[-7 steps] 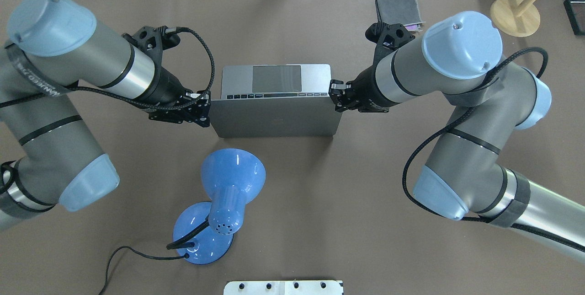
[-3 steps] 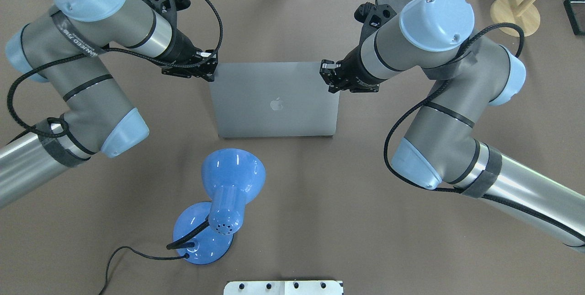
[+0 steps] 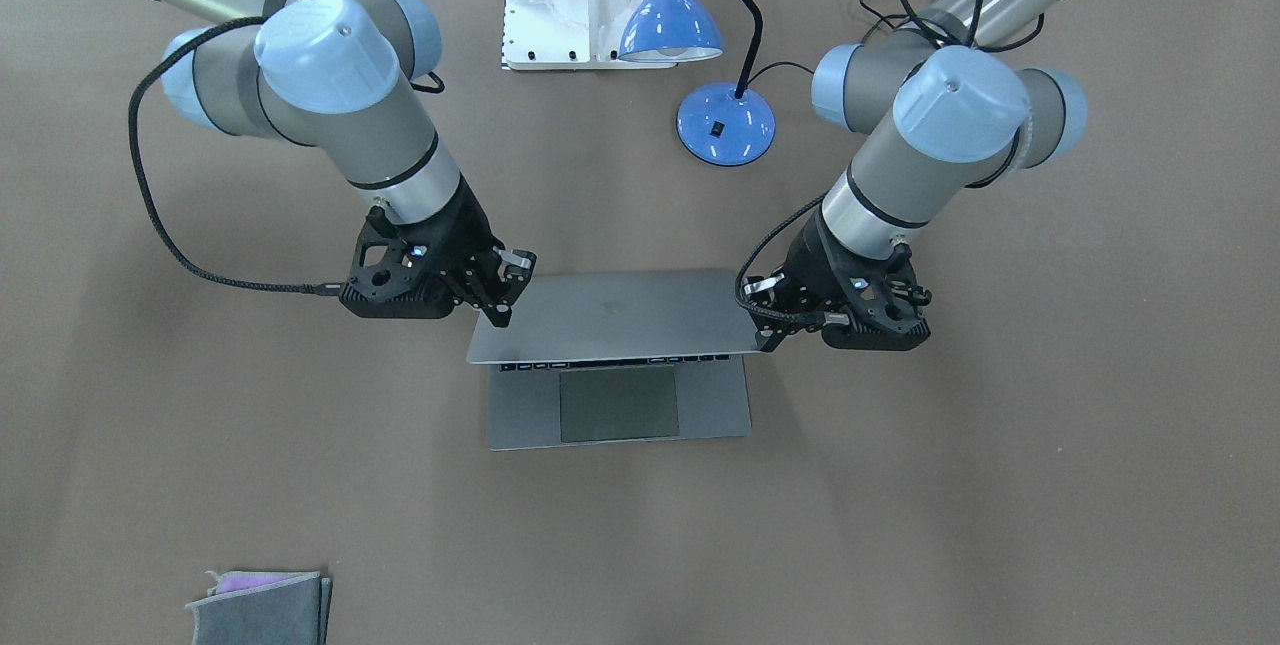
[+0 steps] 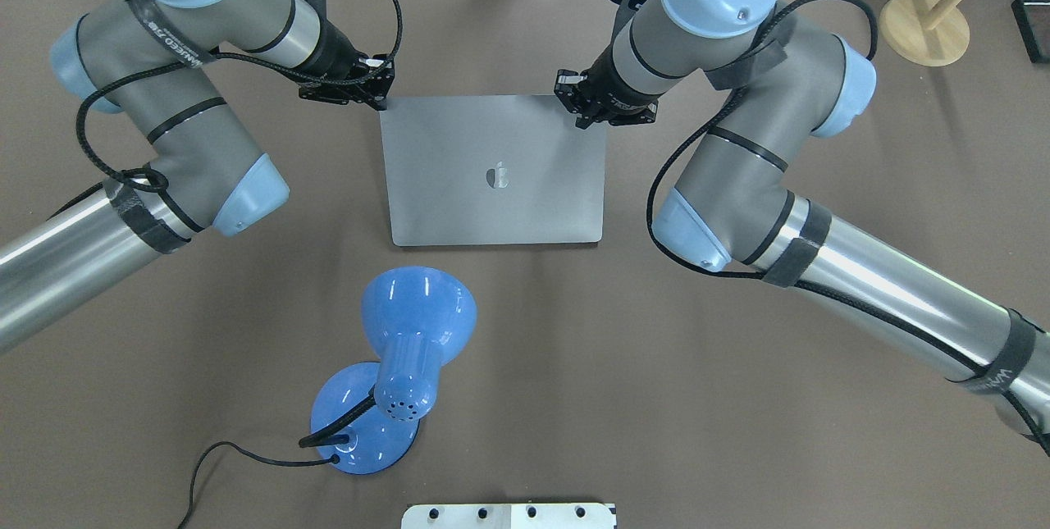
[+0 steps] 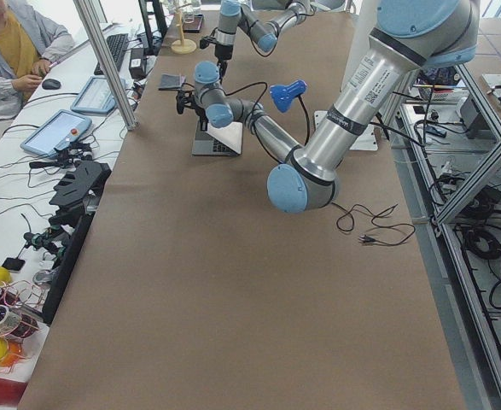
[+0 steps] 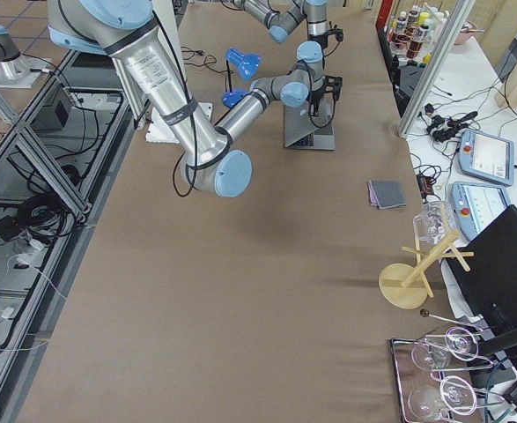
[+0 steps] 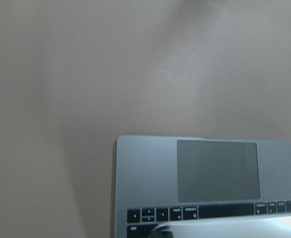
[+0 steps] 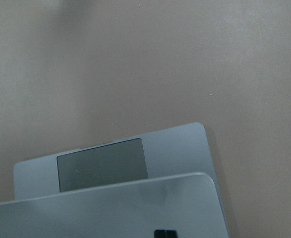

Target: Close laptop

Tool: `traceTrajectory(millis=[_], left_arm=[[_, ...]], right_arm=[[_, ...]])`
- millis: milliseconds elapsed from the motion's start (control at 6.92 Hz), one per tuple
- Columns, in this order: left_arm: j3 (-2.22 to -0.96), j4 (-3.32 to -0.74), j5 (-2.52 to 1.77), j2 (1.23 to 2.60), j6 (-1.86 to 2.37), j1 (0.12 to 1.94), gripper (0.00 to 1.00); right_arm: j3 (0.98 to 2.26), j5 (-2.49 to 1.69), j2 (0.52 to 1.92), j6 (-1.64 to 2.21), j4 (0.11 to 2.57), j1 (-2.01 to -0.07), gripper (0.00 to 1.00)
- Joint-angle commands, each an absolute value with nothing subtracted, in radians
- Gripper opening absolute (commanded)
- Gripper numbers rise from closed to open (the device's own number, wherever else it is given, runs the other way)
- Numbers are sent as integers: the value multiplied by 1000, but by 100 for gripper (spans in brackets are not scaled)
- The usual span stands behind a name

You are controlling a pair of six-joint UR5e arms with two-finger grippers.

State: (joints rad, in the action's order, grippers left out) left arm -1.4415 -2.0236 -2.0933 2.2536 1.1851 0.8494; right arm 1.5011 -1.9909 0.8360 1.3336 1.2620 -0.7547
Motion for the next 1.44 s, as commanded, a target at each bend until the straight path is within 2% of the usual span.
traceTrajectory(millis=[0, 144, 433, 1011, 1300], left_arm=[[-1297, -2072, -2066, 2327, 1183, 848, 0], [-1226, -2078, -2037, 2368, 1137, 847, 0], [-1177, -2080, -2037, 2382, 1112, 847, 0], [-1135, -2082, -1980, 2385, 1112, 787, 0], [-1140, -2083, -1982, 2417, 1118, 816, 0]], right_arm=[[1323, -1991, 760, 1332, 1187, -759, 0], [1230, -1991, 715, 1328, 1177, -761, 0], [1160, -2011, 701, 1328, 1108, -778, 0], [1108, -2049, 686, 1325, 1104, -773, 0], [1108, -2054, 677, 1331, 1104, -773, 0]])
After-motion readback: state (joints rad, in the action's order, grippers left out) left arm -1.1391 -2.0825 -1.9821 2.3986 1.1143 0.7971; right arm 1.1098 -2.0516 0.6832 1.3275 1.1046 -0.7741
